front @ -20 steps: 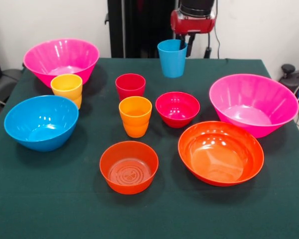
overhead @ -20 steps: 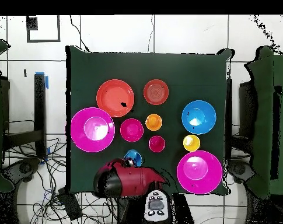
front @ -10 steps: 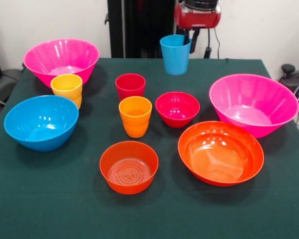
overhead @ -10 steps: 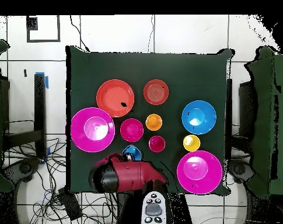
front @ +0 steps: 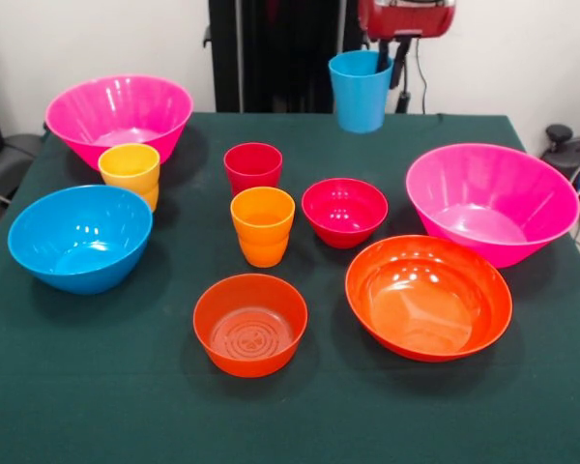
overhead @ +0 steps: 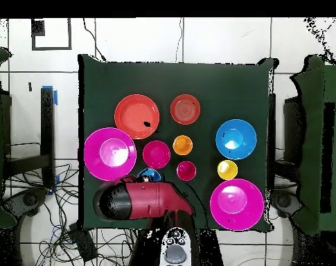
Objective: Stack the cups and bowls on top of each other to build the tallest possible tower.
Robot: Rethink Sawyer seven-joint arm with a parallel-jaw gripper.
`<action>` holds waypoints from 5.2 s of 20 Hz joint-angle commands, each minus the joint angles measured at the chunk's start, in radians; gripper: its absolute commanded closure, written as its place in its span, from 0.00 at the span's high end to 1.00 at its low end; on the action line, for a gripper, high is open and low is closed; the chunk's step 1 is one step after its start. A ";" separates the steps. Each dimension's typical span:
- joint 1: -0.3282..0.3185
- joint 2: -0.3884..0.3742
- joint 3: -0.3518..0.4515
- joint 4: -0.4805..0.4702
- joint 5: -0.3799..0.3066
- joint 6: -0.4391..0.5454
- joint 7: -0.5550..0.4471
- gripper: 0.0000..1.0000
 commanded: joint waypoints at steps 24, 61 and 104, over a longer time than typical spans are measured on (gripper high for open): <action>0.208 0.169 0.008 -0.260 0.116 0.116 0.270 0.00; 0.364 0.375 -0.077 -0.433 0.140 0.057 0.432 0.00; 0.451 0.487 -0.150 -0.503 0.189 0.043 0.437 0.00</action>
